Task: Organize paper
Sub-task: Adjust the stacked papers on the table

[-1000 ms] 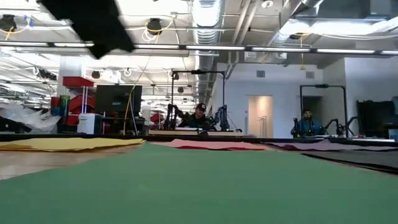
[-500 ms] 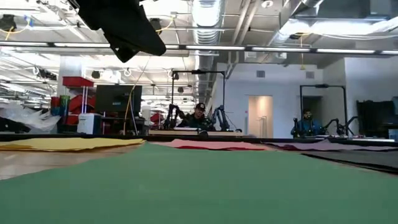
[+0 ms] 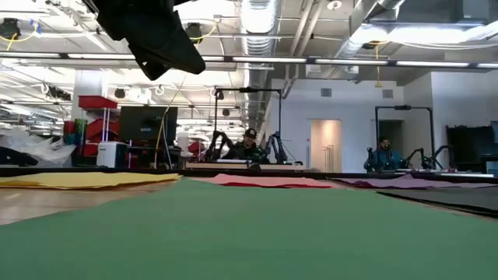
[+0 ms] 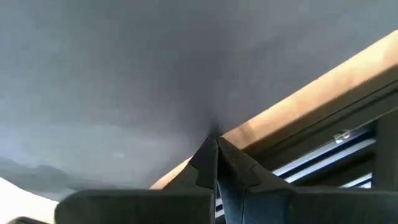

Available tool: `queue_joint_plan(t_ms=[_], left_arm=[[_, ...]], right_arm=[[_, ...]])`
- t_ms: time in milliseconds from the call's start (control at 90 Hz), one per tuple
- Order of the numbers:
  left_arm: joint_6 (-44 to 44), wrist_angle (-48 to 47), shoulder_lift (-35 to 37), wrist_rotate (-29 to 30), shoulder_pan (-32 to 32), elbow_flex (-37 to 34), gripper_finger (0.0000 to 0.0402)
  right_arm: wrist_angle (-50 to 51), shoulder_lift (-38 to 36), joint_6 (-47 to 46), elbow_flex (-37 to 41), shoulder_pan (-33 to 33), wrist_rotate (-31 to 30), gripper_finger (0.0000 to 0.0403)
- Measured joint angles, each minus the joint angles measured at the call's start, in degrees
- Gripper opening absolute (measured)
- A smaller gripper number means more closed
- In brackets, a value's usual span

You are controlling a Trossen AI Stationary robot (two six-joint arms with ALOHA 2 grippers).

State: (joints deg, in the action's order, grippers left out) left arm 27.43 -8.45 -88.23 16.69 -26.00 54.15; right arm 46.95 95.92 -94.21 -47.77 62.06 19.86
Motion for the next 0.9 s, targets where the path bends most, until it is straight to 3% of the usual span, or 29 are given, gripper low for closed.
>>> queue_joint_plan(t_ms=[522,900], left_arm=[[0.01,-0.13,0.00,0.09,0.00,0.00,0.0000],[0.00,-0.38,0.00,0.67,0.00,0.00,0.0000]], right_arm=[[0.85,-4.35,-6.54,-0.11,2.23,-2.41,0.0000],[-0.29,-2.93,-5.99,-0.28,2.64,2.58,0.0000]])
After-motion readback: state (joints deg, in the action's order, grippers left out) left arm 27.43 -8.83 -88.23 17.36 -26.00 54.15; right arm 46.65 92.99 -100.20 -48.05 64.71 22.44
